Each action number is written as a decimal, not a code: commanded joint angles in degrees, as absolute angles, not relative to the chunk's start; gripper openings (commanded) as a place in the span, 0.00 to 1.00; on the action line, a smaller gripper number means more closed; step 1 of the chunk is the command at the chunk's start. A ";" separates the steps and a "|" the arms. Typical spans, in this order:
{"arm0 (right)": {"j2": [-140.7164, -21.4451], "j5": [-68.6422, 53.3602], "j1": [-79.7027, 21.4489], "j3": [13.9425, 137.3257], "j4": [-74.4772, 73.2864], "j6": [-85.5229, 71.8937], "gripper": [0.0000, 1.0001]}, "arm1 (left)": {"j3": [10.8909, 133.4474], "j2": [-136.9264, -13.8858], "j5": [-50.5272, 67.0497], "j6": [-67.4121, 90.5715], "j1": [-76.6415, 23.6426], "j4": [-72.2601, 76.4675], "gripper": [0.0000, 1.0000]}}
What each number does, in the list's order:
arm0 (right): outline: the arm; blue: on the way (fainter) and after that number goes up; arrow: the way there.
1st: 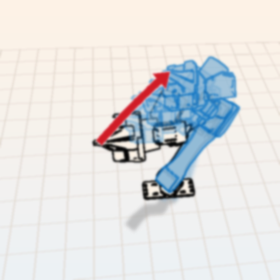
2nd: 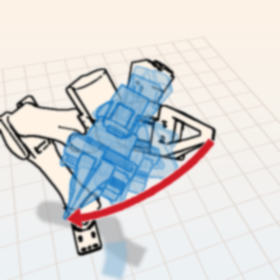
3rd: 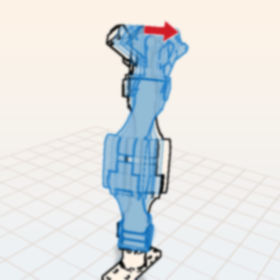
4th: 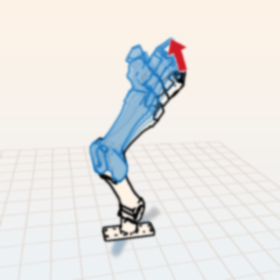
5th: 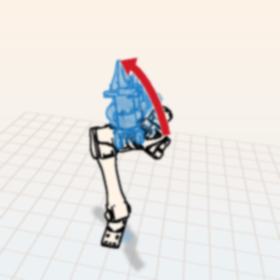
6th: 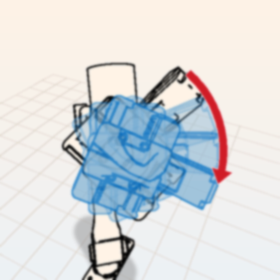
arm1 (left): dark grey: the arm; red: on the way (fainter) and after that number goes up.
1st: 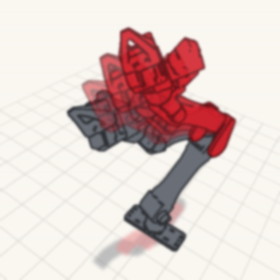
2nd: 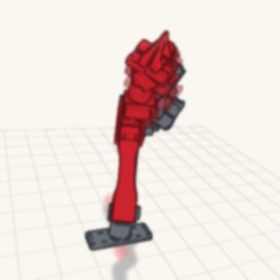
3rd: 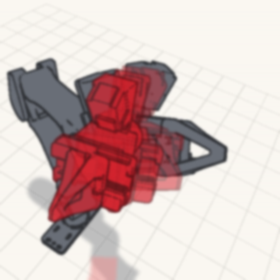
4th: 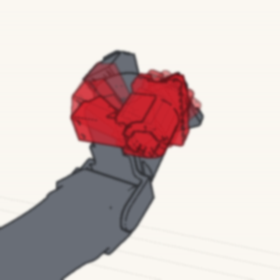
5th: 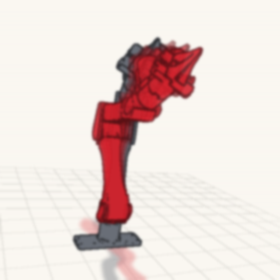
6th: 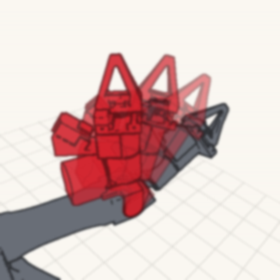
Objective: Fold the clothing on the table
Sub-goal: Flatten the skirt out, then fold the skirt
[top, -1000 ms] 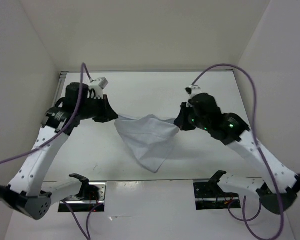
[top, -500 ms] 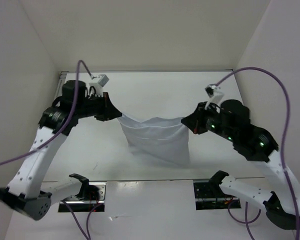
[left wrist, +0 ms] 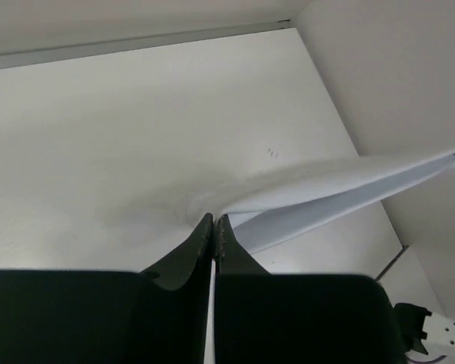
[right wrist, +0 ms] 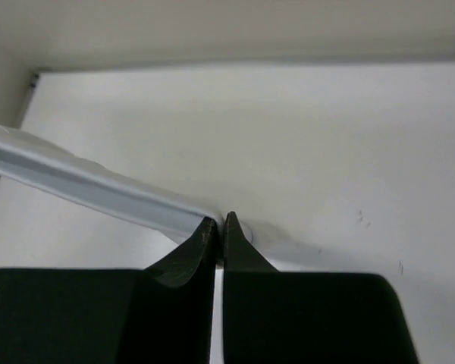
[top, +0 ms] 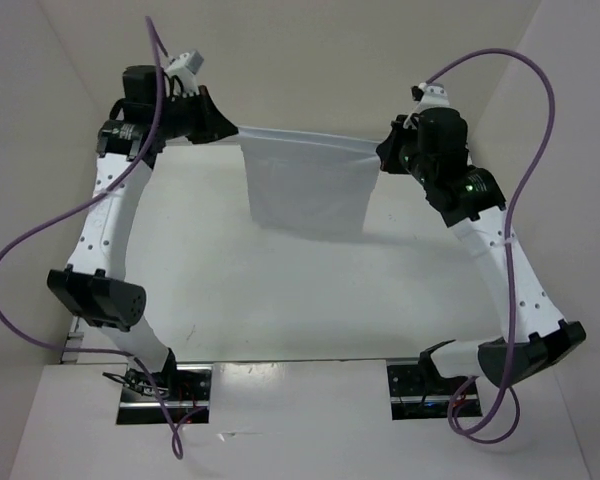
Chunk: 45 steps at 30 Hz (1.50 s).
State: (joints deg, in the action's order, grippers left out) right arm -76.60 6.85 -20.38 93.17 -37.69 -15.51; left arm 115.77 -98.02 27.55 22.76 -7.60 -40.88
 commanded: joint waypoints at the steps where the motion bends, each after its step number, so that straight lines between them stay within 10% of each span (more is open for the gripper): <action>1: -72.33 10.81 -19.86 95.19 -31.65 -11.34 0.00 | 115.16 -93.61 29.53 22.06 -5.71 -40.87 0.00; 10: -63.38 -4.11 -19.86 69.20 -37.78 -18.79 0.10 | 66.22 -76.48 31.03 28.56 -8.78 -26.28 0.00; 12: -60.14 -11.23 -20.39 63.14 -43.38 -20.21 0.29 | 60.15 -72.62 32.59 28.56 -9.84 -27.50 0.24; 13: -58.55 -12.82 -20.39 61.54 -45.51 -22.39 0.32 | 55.68 -71.21 33.48 28.56 -11.06 -29.77 0.54; 16: -50.29 -14.07 -22.68 59.85 -53.24 -27.24 0.38 | 53.00 -63.65 33.49 28.56 -13.01 -35.06 0.62; 23: -49.47 -11.87 -22.68 64.61 -50.64 -30.23 0.41 | 58.89 -65.20 33.04 29.09 -13.01 -32.80 0.58; 29: -62.10 -7.48 -22.68 60.47 -39.02 -31.03 0.19 | 64.42 -83.46 31.99 28.31 -15.02 -24.96 0.20; 31: -65.29 -6.16 -22.68 60.47 -38.84 -30.50 0.21 | 65.04 -86.30 29.55 27.52 -16.43 -25.66 0.24; 33: -68.36 -5.63 -22.68 60.47 -39.72 -29.80 0.25 | 65.74 -88.76 25.33 26.46 -18.36 -27.50 0.53; 45: -74.96 -2.37 -21.01 56.34 -42.28 -31.64 0.35 | 52.21 -87.09 11.44 32.61 -26.54 -28.29 0.60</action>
